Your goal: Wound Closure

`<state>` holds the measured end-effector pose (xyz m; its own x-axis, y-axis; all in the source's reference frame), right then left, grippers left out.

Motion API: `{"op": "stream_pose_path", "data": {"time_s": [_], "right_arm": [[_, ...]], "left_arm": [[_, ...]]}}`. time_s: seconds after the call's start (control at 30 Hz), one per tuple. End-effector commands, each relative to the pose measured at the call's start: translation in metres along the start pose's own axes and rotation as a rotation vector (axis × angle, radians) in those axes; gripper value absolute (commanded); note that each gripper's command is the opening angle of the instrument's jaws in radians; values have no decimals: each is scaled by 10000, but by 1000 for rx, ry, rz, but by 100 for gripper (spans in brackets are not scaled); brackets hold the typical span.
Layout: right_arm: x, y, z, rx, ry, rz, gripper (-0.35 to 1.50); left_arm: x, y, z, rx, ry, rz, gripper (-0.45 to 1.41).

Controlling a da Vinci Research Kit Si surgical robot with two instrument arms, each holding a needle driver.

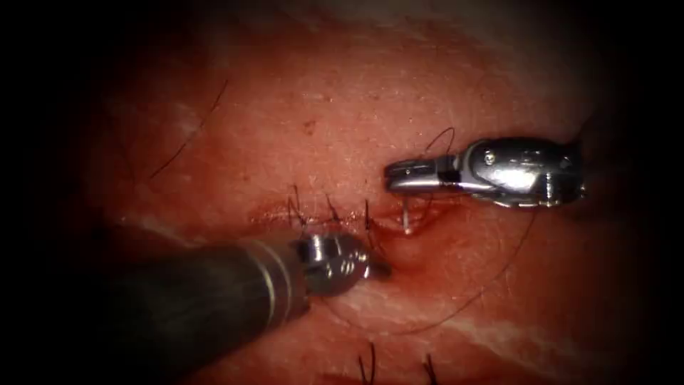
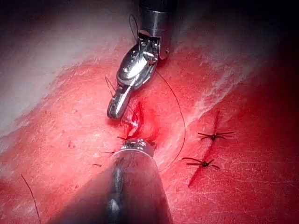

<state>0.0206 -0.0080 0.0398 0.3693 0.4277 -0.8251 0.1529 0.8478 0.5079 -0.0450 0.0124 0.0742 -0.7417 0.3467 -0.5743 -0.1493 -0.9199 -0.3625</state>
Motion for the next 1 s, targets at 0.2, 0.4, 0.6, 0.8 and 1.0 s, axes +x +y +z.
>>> {"op": "stream_pose_path", "data": {"time_s": [0.2,0.4,0.6,0.8,1.0], "right_arm": [[-6,-6,11,-2,4,120,-35],[-7,-6,11,-10,1,238,-35],[-6,-6,10,-9,-1,303,-35],[-4,-2,8,-8,0,379,-35],[-3,1,8,-2,3,498,-35]], "left_arm": [[2,7,10,-2,0,-3,-45],[4,8,10,-2,0,-3,-45],[3,7,10,-3,0,-2,-45],[3,6,12,-2,0,-3,-45],[2,6,14,-1,0,-2,-45]]}}
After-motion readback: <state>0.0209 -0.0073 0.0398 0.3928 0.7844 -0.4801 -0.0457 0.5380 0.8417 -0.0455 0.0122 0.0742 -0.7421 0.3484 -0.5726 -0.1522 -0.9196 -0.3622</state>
